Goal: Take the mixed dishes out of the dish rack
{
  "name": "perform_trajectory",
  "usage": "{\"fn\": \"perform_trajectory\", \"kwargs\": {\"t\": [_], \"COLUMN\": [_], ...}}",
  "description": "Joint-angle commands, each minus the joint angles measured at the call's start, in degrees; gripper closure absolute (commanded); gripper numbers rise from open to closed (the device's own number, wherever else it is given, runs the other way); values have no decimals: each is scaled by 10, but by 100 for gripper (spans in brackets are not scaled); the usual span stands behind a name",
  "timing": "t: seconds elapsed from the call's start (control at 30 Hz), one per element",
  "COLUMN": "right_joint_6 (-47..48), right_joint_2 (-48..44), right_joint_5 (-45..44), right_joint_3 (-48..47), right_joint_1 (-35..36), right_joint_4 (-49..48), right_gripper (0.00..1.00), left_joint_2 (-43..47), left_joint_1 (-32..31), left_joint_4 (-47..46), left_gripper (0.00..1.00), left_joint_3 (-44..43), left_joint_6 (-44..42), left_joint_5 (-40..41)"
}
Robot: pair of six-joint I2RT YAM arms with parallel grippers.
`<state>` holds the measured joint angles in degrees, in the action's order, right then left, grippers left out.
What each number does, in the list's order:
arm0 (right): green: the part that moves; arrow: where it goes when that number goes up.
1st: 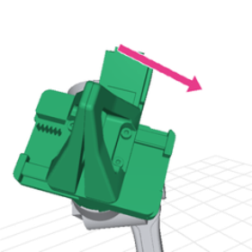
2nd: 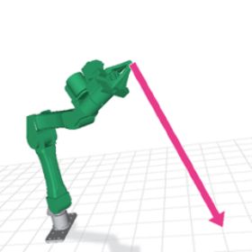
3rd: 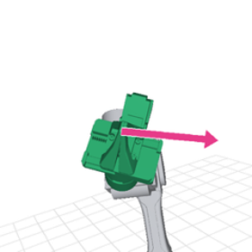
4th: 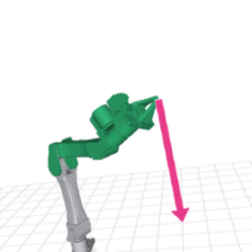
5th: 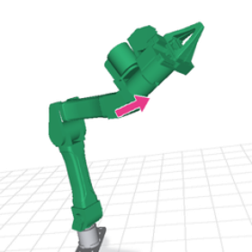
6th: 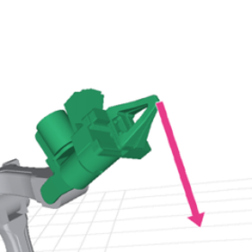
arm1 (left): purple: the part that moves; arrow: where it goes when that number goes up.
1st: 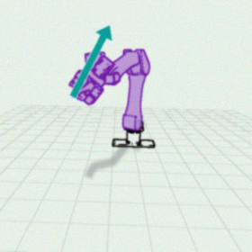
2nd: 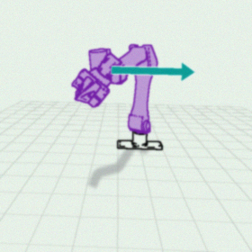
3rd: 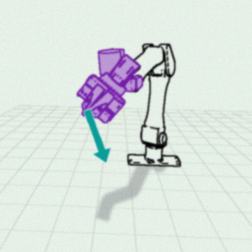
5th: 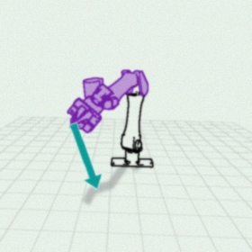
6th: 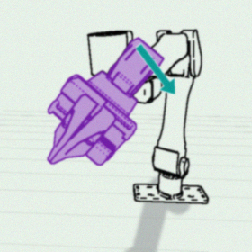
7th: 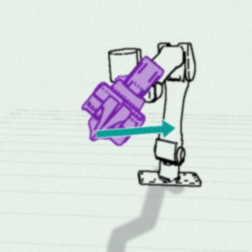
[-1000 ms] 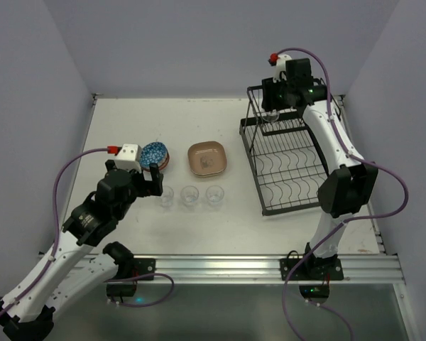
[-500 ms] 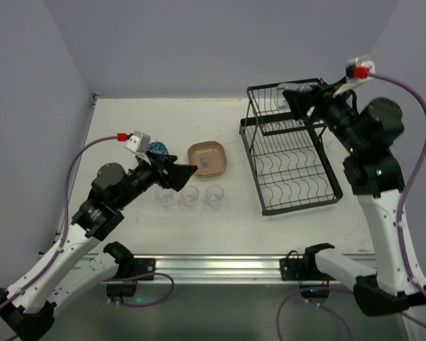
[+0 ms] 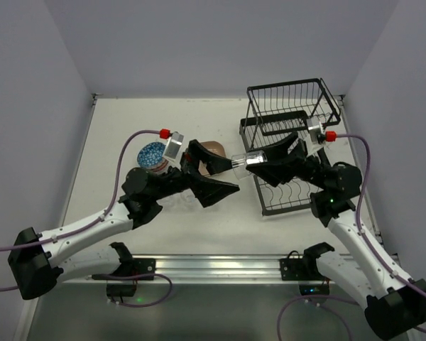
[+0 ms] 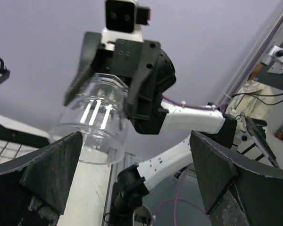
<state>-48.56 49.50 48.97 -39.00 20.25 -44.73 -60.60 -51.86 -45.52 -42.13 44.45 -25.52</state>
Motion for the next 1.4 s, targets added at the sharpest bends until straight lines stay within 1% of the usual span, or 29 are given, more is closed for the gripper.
{"fn": "perform_trajectory", "kwargs": {"t": [0.0, 0.23, 0.3, 0.4, 0.43, 0.47, 0.5, 0.53, 0.57, 0.6, 0.7, 0.73, 0.77, 0.8, 0.83, 0.87, 0.9, 0.93, 0.97, 1.0, 1.03, 1.07, 1.1, 1.13, 1.17, 1.2, 1.23, 1.27, 1.37], "right_joint_6": [11, 12, 7, -1, -3, -5, -7, -13, -16, -20, -27, -27, -27, -26, -9, 11, 36, 111, 150, 172, 181, 185, 196, 204, 210, 221, 225, 229, 244], "right_joint_2": [-27, -17, -11, 1, 2, 5, 9, 10, 13, 14, 12, 10, 9, -1, -10, -23, -59, -80, -100, -133, -147, -158, -177, -183, -188, -189, -182, -176, -150], "right_joint_5": [18, 12, 10, 10, 8, 8, 11, 21, 24, 25, 30, 31, 28, 21, 12, 0, -46, -92, -158, -294, -369, -444, -545, -575, -593, -605, -605, -605, -599], "right_joint_3": [-10, -1, 1, 3, 6, 7, 8, 9, 11, 17, 27, 30, 33, 39, 42, 44, 33, 18, -1, -29, -38, -47, -58, -62, -69, -74, -80, -91, -104], "right_joint_1": [5, 6, 7, 8, 7, 7, 7, 7, 7, 7, 7, 7, 8, 7, 6, 1, 0, 1, 1, 1, 1, 1, 1, 1, 1, 1, 1, 1, 1], "right_joint_4": [-80, -91, -111, -138, -147, -150, -156, -170, -179, -187, -200, -204, -202, -195, -157, -117, -55, 134, 236, 323, 454, 513, 595, 625, 647, 686, 702, 714, 743], "right_gripper": [100, 100, 100, 100, 100, 100, 100, 100, 100, 100, 100, 94, 72, 2, 1, 1, 1, 1, 1, 1, 1, 1, 1, 1, 1, 1, 1, 1, 1], "left_joint_2": [0, -27, -38, -56, -58, -61, -64, -64, -63, -61, -52, -49, -40, -34, -26, -7, 2, 9, 16, 18, 18, 9, 2, -7, -32, -50, -64, -97, -146], "left_joint_1": [-4, -6, -10, -17, -18, -21, -22, -22, -23, -23, -22, -23, -23, -23, -23, -23, -23, -23, -23, -23, -23, -23, -23, -23, -25, -31, -39, -48, -109], "left_joint_4": [-79, -113, -140, -173, -178, -181, -184, -184, -184, -183, -155, -143, -131, -91, -57, 35, 92, 162, 305, 368, 438, 574, 630, 685, 783, 827, 870, 937, 1024], "left_gripper": [0, 1, 5, 20, 32, 39, 59, 73, 84, 100, 100, 100, 100, 100, 100, 100, 100, 100, 100, 100, 100, 100, 100, 100, 100, 100, 100, 100, 100], "left_joint_3": [-12, -23, -28, -32, -33, -33, -33, -32, -31, -29, -25, -25, -25, -27, -31, -44, -56, -71, -106, -120, -133, -159, -170, -179, -188, -204, -211, -218, -252], "left_joint_6": [7, 25, 36, 53, 56, 57, 57, 57, 56, 54, 36, 30, 16, 4, -12, -50, -75, -128, -152, -172, -196, -201, -203, -205, -203, -198, -191, -187, -168], "left_joint_5": [28, 8, -1, -22, -26, -28, -29, -26, -23, -17, -2, 12, 20, 27, 48, 62, 80, 121, 147, 202, 234, 258, 302, 314, 323, 344, 354, 361, 413]}}
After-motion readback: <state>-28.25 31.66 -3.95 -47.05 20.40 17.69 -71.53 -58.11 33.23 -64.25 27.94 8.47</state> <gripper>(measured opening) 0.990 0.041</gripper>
